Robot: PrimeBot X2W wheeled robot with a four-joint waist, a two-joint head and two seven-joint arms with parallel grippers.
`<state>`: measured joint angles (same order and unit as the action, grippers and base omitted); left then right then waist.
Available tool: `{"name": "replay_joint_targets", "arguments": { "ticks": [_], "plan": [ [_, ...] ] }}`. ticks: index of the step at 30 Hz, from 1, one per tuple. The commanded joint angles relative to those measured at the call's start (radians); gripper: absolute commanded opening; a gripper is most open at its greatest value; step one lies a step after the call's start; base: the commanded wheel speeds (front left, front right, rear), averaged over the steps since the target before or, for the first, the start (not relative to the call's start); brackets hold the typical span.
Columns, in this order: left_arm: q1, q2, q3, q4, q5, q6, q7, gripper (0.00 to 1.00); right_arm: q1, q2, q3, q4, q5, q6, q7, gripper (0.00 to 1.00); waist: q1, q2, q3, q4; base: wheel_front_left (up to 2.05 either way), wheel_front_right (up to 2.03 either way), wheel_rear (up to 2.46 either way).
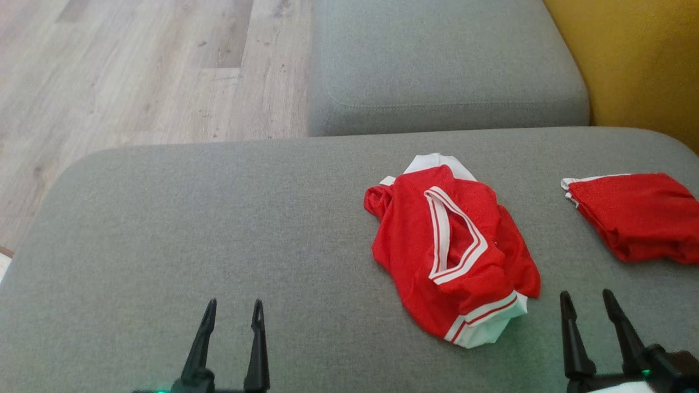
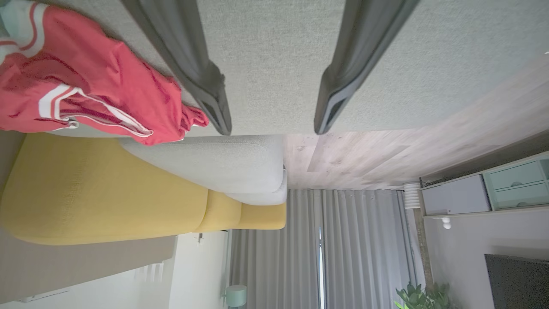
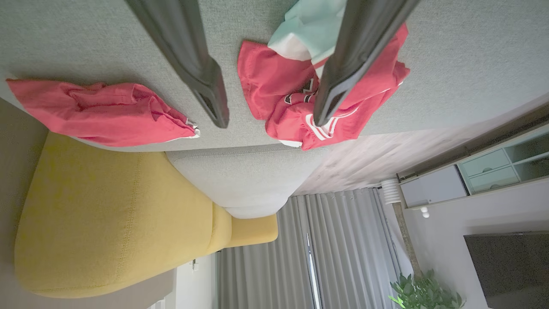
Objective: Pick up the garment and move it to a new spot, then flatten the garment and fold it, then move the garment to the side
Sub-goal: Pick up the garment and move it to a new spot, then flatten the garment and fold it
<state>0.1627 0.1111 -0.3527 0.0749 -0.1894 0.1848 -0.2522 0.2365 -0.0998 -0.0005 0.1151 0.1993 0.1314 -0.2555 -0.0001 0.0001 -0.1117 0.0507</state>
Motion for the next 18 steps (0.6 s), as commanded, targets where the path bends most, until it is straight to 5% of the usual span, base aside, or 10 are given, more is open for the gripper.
{"name": "replay_joint_targets", "arguments": {
  "ticks": [1,18],
  "plan": [
    [-0.027,-0.008,0.044,-0.043,0.009,-0.002,-0.009,1.00,-0.025,-0.005,0.025,-0.028,-0.013,-0.001,-0.006,1.00,0.0001,-0.0001,-0.007,0.001,0.00,0.00,0.00],
    [0.017,-0.049,0.092,-0.030,0.073,-0.043,-0.009,1.00,-0.013,0.004,0.034,-0.032,-0.049,-0.001,-0.006,1.00,0.0001,-0.0001,-0.028,0.012,0.00,0.00,0.00]
  ]
}}
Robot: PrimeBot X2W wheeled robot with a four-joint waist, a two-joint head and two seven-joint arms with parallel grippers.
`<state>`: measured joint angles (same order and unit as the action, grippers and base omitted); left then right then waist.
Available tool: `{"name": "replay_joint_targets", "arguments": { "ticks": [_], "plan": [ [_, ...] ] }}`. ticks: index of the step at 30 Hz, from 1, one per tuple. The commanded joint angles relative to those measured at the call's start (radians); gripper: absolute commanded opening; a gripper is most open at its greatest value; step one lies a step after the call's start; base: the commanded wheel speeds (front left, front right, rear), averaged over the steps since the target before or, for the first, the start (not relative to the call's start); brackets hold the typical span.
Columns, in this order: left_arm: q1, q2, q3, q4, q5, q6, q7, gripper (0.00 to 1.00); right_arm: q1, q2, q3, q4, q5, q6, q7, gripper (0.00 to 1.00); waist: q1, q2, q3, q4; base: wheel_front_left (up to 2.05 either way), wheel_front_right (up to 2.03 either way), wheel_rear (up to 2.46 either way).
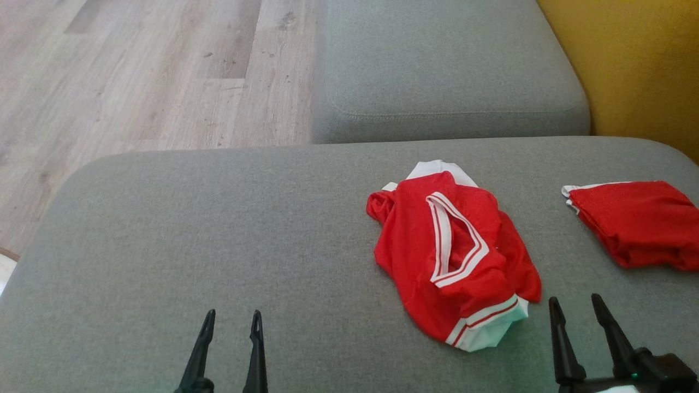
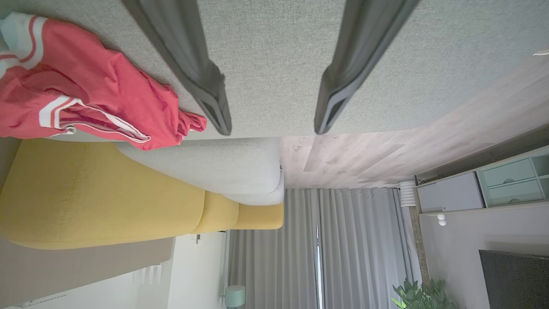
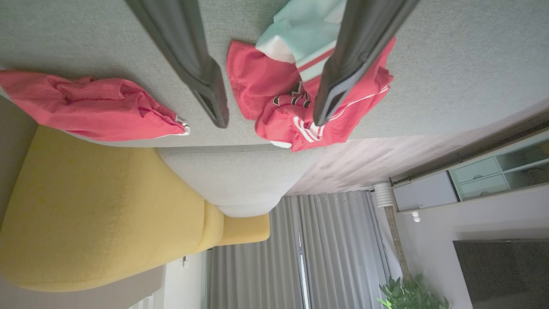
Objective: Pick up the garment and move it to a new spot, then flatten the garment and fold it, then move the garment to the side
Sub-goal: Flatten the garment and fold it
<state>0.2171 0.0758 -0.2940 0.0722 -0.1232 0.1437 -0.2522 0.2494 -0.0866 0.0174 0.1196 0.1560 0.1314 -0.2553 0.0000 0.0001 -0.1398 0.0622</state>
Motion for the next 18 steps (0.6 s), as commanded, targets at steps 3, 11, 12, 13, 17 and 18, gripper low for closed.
{"name": "replay_joint_targets", "arguments": {
  "ticks": [3,11,12,13,17,18],
  "plan": [
    [-0.037,-0.017,0.037,-0.025,0.008,-0.005,-0.009,1.00,-0.024,-0.006,0.016,-0.036,-0.005,-0.001,-0.006,1.00,0.0000,-0.0001,0.001,0.002,0.00,0.00,0.00],
    [-0.037,-0.023,0.024,-0.002,0.002,-0.026,-0.009,1.00,-0.029,-0.004,0.014,-0.047,0.002,-0.001,-0.006,1.00,0.0000,-0.0001,0.008,-0.005,0.00,0.00,0.00],
    [-0.042,-0.023,0.016,0.005,0.000,-0.032,-0.009,1.00,-0.031,-0.006,0.015,-0.049,-0.002,-0.001,-0.006,1.00,0.0000,-0.0001,0.012,-0.010,0.00,0.00,0.00],
    [-0.050,-0.024,0.009,0.014,0.001,-0.035,-0.009,1.00,-0.033,-0.007,0.013,-0.048,-0.009,-0.001,-0.006,1.00,0.0000,-0.0001,0.016,-0.014,0.00,0.00,0.00],
    [-0.107,-0.025,-0.035,0.057,0.000,-0.039,-0.010,1.00,-0.045,-0.005,0.012,-0.054,-0.023,-0.001,-0.006,1.00,0.0000,-0.0001,0.038,-0.040,0.00,0.00,0.00],
    [-0.126,-0.025,-0.053,0.070,-0.005,-0.039,-0.010,1.00,-0.047,-0.006,0.014,-0.056,-0.026,-0.001,-0.006,1.00,0.0000,-0.0001,0.044,-0.047,0.00,0.00,0.00]
  ]
}}
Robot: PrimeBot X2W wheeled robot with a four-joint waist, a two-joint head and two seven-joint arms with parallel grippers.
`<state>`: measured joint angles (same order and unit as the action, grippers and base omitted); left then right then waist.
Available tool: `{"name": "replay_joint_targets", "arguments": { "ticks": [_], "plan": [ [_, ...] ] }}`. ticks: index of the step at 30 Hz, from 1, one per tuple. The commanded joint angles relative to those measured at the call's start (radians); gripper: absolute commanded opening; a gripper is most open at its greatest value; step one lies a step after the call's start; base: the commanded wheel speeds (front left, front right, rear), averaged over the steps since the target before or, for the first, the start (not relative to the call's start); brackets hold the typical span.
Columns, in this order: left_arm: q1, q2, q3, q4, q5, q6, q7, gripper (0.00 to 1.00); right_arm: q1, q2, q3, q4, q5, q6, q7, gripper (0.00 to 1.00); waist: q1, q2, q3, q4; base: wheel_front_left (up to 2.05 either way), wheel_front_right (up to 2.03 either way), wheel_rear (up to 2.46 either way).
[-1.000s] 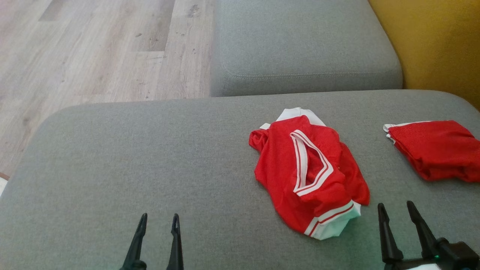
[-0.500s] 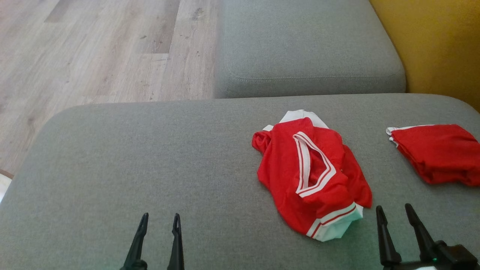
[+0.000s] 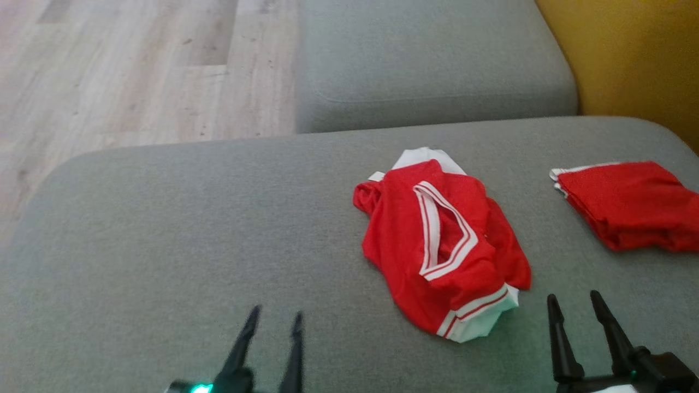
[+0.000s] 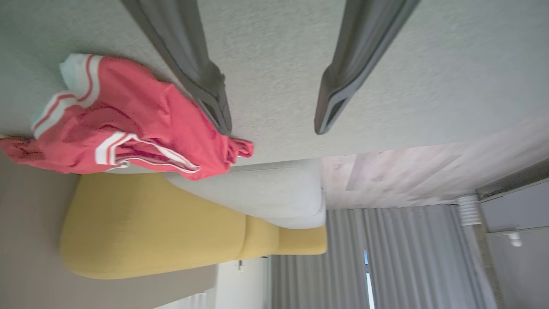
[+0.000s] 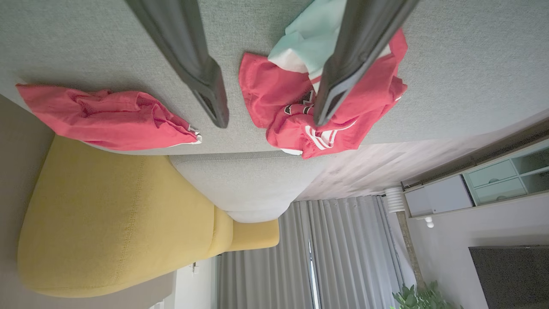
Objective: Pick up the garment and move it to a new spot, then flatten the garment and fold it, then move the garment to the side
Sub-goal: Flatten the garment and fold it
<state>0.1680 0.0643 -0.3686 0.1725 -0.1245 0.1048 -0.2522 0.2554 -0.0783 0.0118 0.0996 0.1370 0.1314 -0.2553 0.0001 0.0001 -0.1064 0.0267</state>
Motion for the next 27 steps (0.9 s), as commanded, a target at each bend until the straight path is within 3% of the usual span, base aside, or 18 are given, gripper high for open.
{"name": "replay_joint_targets", "arguments": {
  "ticks": [1,6,10,19,23,27],
  "plan": [
    [-0.117,-0.014,-0.023,0.005,-0.018,-0.009,-0.010,1.00,-0.057,-0.019,0.031,-0.043,-0.009,-0.001,-0.006,1.00,-0.0001,-0.0001,0.021,-0.029,0.00,0.00,0.00],
    [-0.233,-0.014,-0.162,0.120,-0.135,-0.059,-0.005,1.00,-0.071,-0.043,0.059,-0.054,-0.007,-0.001,-0.006,1.00,-0.0001,-0.0001,0.054,-0.080,0.00,0.00,0.00],
    [-0.343,-0.014,-0.276,0.189,-0.271,-0.086,0.057,1.00,-0.089,-0.062,0.083,-0.057,-0.001,-0.001,-0.006,1.00,-0.0001,-0.0001,0.079,-0.127,0.00,0.00,0.00],
    [-0.524,-0.014,-0.438,0.291,-0.494,-0.049,0.107,1.00,-0.111,-0.087,0.121,-0.048,0.000,-0.001,-0.006,1.00,-0.0001,-0.0001,0.118,-0.227,0.00,0.00,0.00],
    [-0.576,-0.014,-0.493,0.371,-0.520,-0.004,0.126,1.00,-0.119,-0.091,0.133,-0.043,-0.005,-0.001,-0.006,1.00,-0.0001,-0.0001,0.130,-0.258,0.00,0.00,0.00],
    [-0.611,-0.014,-0.521,0.405,-0.576,0.011,0.101,1.00,-0.137,-0.093,0.143,-0.042,-0.005,-0.001,-0.006,1.00,-0.0001,-0.0001,0.148,-0.286,0.00,0.00,0.00]
  ]
}}
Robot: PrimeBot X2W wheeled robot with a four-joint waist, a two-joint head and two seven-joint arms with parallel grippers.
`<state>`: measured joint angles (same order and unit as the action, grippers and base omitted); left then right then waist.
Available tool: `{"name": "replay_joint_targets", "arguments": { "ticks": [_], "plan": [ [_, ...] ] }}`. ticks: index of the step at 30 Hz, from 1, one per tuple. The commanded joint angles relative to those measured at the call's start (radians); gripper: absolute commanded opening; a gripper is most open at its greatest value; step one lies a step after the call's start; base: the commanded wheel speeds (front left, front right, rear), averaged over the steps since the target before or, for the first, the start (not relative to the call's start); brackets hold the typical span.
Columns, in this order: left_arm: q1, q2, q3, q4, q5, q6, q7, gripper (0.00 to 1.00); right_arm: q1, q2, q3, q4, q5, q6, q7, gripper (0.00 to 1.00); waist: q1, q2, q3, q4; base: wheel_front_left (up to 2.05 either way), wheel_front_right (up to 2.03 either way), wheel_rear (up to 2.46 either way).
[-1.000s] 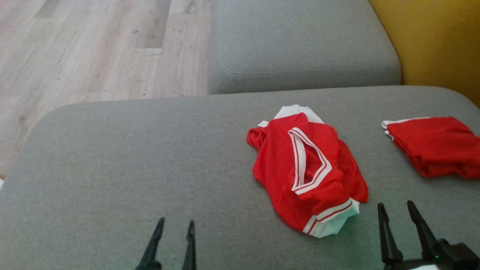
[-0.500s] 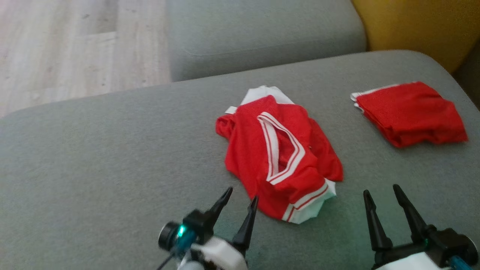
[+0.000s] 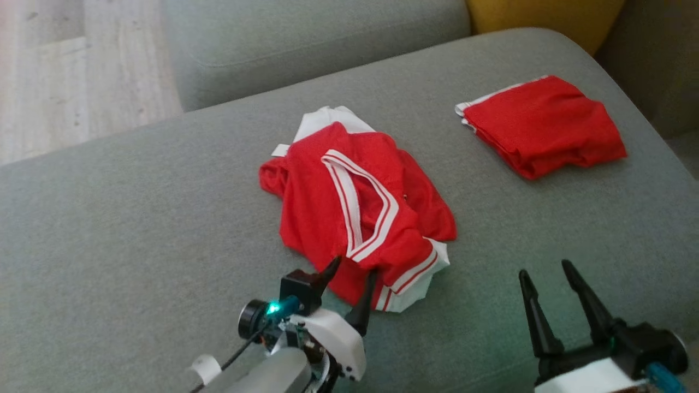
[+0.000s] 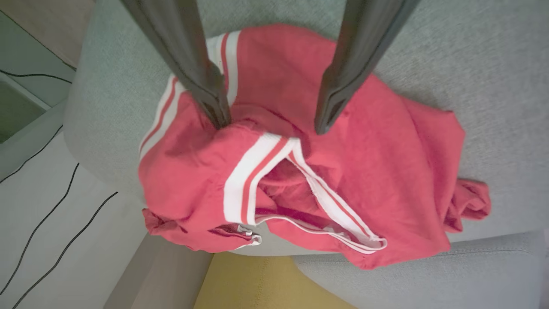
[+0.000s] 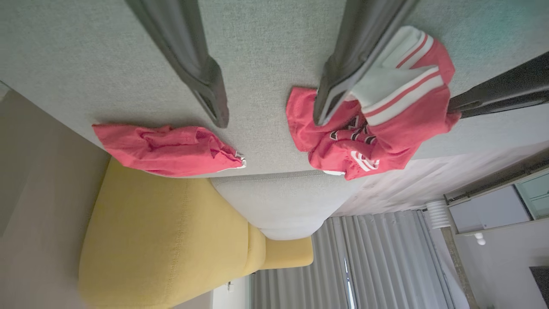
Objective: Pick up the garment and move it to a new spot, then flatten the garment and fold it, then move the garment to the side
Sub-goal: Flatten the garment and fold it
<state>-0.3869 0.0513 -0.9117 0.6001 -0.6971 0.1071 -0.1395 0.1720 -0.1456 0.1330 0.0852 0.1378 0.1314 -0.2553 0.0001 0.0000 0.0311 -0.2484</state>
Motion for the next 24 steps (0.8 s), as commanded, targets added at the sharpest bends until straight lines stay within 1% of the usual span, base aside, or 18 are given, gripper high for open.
{"name": "replay_joint_targets", "arguments": {
  "ticks": [1,9,10,11,14,18,24],
  "plan": [
    [-0.066,-0.001,0.013,-0.014,-0.013,0.010,-0.018,1.00,-0.057,-0.026,0.021,-0.029,-0.006,-0.001,-0.006,1.00,-0.0001,0.0000,0.015,-0.016,0.00,0.00,0.00],
    [-0.132,-0.001,-0.053,0.046,-0.061,0.001,-0.054,1.00,-0.067,-0.030,0.019,-0.034,-0.003,-0.001,-0.006,1.00,-0.0001,0.0000,0.027,-0.046,0.00,0.00,0.00],
    [-0.142,-0.001,-0.064,0.055,-0.063,-0.002,-0.059,0.47,-0.068,-0.031,0.018,-0.035,-0.003,-0.001,-0.006,1.00,-0.0001,0.0000,0.027,-0.049,0.00,0.00,0.00],
    [-0.151,-0.001,-0.073,0.062,-0.066,-0.007,-0.064,0.00,-0.069,-0.031,0.018,-0.035,-0.002,-0.001,-0.006,1.00,-0.0001,0.0000,0.028,-0.052,0.00,0.00,0.00],
    [-0.173,-0.001,-0.097,0.077,-0.076,-0.020,-0.083,0.00,-0.072,-0.032,0.018,-0.036,-0.002,-0.001,-0.006,1.00,-0.0001,0.0000,0.026,-0.060,0.00,0.00,0.00],
    [-0.198,-0.001,-0.112,0.092,-0.087,-0.021,-0.106,0.00,-0.076,-0.028,0.019,-0.040,0.000,-0.001,-0.006,1.00,-0.0001,0.0000,0.017,-0.071,0.00,0.00,0.00],
    [-0.255,-0.001,-0.127,0.070,-0.100,-0.048,-0.120,0.00,-0.074,-0.017,0.024,-0.057,0.006,-0.001,-0.006,1.00,-0.0001,0.0000,-0.009,-0.091,0.00,0.00,0.00]
  ]
}}
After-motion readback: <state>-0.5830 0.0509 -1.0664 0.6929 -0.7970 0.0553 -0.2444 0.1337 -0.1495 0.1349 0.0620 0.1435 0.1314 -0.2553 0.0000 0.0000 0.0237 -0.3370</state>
